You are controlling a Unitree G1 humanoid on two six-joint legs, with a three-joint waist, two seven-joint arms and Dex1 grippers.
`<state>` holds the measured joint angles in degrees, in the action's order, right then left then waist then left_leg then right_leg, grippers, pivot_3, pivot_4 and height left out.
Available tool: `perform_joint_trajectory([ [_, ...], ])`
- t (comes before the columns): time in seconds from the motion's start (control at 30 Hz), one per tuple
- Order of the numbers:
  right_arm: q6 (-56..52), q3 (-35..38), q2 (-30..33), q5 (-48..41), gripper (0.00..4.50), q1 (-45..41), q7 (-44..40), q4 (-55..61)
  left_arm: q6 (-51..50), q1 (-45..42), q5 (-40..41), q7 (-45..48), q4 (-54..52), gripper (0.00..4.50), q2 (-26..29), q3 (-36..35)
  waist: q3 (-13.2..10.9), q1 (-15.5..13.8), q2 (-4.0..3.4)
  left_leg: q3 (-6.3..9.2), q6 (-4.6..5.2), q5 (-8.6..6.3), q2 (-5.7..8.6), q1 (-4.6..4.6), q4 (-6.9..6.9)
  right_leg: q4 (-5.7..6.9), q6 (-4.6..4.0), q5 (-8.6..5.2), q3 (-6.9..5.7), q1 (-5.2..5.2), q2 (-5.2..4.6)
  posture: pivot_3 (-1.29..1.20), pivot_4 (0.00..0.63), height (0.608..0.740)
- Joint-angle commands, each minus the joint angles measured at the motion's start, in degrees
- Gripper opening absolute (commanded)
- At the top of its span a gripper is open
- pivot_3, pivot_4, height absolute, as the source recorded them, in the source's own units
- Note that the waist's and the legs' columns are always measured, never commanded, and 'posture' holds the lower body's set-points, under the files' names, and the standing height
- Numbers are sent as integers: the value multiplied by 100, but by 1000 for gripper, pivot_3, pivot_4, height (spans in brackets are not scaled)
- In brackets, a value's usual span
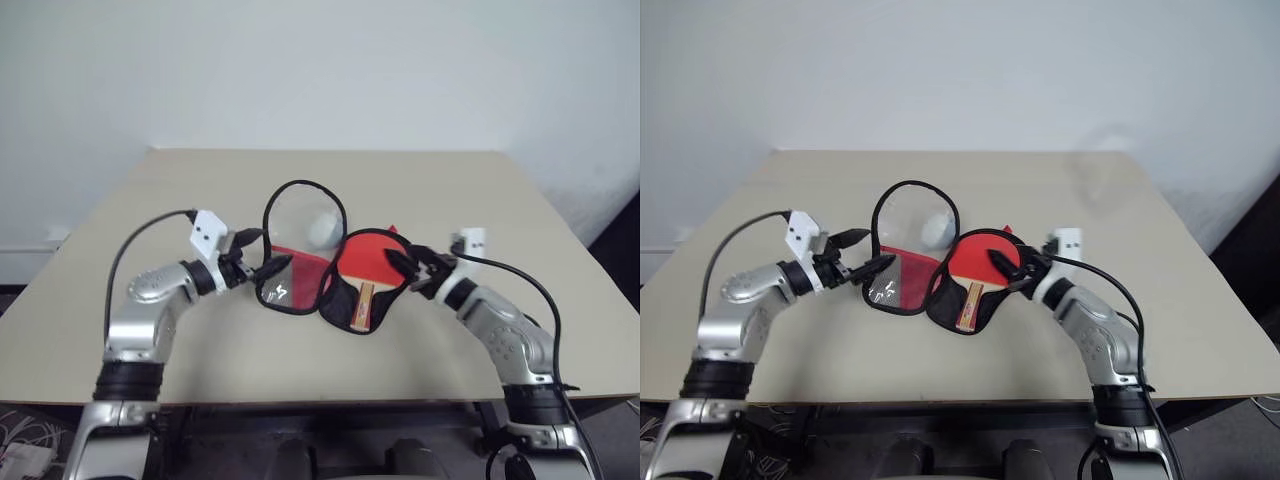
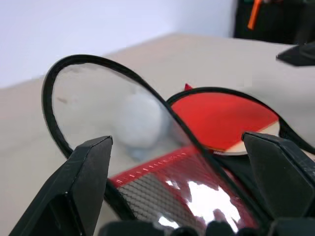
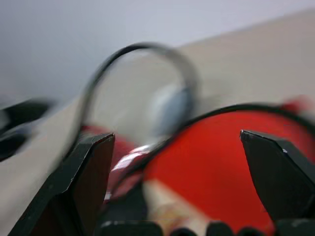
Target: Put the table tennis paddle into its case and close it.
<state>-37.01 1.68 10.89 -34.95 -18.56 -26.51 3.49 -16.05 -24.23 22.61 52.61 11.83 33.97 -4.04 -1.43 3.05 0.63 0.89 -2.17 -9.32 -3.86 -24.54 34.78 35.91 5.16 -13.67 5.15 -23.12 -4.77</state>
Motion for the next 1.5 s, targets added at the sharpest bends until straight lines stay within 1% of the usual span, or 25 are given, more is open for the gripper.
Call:
perform_joint_trajectory([
  [0.03,-217,75,55,-153,4404,-90,-99,140,68,-92,43,220,94,4500,26,-65,-1,-10,1,-4,0,-1,0,-5,-2,-3,0,0,5,0,-1,0,0,740],
  [0.3,-357,107,66,-51,4404,-60,-91,184,-51,-111,-17,344,203,4500,55,-53,-2,-7,4,-3,1,1,0,-8,-1,1,1,1,4,-4,0,0,0,740],
  [0.43,-452,183,225,34,4404,55,2,258,-132,-105,-48,392,271,4500,105,-64,-2,-11,4,-2,1,0,0,-9,0,-1,1,1,4,-6,0,0,0,740],
  [0.6,-673,274,461,-117,4404,364,-35,596,-86,-71,-139,411,333,4500,119,-54,-2,-9,6,-4,1,0,1,-10,-1,-2,1,1,6,-4,0,0,0,740],
  [0.8,-745,18,362,63,4404,585,43,633,-46,-110,-202,439,393,4500,68,-3,-2,-6,5,-4,1,0,0,-9,-2,0,1,0,6,-7,0,0,0,740],
  [1.0,-580,-439,180,455,4404,712,168,623,116,-168,-260,481,451,4500,15,0,-3,-15,6,-3,1,0,0,-10,-1,-2,1,0,5,-9,0,0,0,740],
  [1.1,-563,-325,130,507,4404,720,288,563,313,-17,-233,665,354,4500,28,5,-3,-11,6,-4,0,0,0,-10,0,-4,1,1,5,-11,0,0,0,740],
  [1.3,-565,-93,264,541,4404,679,290,457,392,343,-270,638,230,4500,-10,31,-3,-9,6,-4,0,0,0,-9,-1,-3,1,0,5,-11,0,0,0,740],
  [1.5,-610,-313,228,671,4404,704,241,395,318,656,-278,542,25,4500,-54,87,-3,-11,6,-4,0,0,0,-9,-1,-3,1,0,5,-14,0,0,0,740],
])
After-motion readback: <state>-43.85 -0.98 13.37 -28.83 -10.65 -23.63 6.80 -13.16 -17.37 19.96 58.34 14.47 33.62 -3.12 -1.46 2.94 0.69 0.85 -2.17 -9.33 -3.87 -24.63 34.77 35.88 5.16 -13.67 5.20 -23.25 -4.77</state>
